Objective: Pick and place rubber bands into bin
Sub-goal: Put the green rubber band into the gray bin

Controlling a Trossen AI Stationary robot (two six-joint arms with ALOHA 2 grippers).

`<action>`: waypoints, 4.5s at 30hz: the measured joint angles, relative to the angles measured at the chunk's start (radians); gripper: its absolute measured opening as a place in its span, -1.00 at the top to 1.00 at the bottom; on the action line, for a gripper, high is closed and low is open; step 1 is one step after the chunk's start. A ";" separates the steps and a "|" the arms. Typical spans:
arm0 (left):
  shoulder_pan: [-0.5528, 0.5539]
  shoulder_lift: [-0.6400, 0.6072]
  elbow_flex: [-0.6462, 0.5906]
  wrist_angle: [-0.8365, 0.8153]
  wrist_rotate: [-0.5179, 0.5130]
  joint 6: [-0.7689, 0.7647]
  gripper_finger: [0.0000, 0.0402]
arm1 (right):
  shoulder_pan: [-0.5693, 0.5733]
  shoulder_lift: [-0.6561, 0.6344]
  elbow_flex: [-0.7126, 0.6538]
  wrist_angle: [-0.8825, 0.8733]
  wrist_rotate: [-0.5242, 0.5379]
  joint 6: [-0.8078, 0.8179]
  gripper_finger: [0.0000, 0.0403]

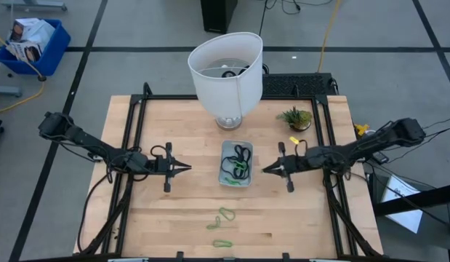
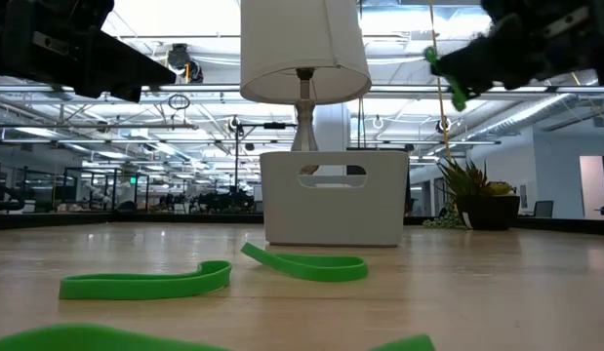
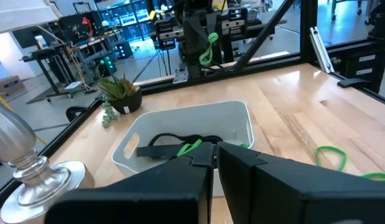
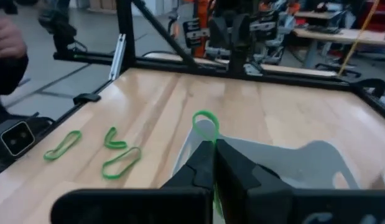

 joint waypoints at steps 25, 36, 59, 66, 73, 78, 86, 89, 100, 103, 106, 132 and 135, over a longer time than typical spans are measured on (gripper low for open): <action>0.000 0.000 -0.001 -0.013 0.000 -0.001 0.85 | -0.196 0.598 0.322 0.042 -0.219 -0.031 0.94; 0.000 0.000 -0.001 -0.019 0.000 0.000 0.85 | -0.196 0.591 0.323 0.044 -0.169 0.016 0.19; 0.000 0.000 -0.001 -0.041 0.000 -0.008 0.85 | -0.161 -0.107 0.082 -0.115 -0.165 -0.090 0.99; 0.000 0.000 -0.001 -0.044 0.000 -0.006 0.85 | -0.133 -0.220 -0.124 0.105 -0.166 -0.112 1.00; 0.000 0.000 0.000 -0.065 0.000 -0.007 0.85 | -0.189 -0.395 -0.208 0.040 -0.166 -0.068 1.00; 0.000 0.000 0.000 -0.087 0.000 -0.027 0.85 | -0.155 -0.500 -0.209 -0.008 -0.168 -0.090 1.00; 0.000 0.001 0.000 -0.115 0.000 -0.053 0.85 | -0.046 -0.520 -0.248 0.015 -0.089 -0.140 1.00; 0.004 0.001 0.000 -0.145 -0.001 -0.060 0.85 | -0.035 -0.520 -0.268 0.045 -0.091 -0.183 1.00; -0.034 0.154 0.077 -0.218 0.001 -0.246 0.85 | -0.035 -0.520 -0.273 0.021 -0.094 -0.205 1.00; -0.084 0.265 0.190 -0.278 -0.001 -0.291 0.94 | -0.036 -0.520 -0.274 0.019 -0.118 -0.206 1.00; -0.128 0.402 0.336 -0.351 0.000 -0.299 0.97 | -0.036 -0.520 -0.274 0.021 -0.195 -0.227 1.00; -0.148 1.049 0.989 -0.687 0.168 -0.113 0.04 | -0.036 -0.519 -0.277 0.129 -0.222 -0.224 1.00; -0.129 1.080 0.990 -0.713 0.169 -0.135 0.01 | -0.036 -0.519 -0.277 0.134 -0.222 -0.228 1.00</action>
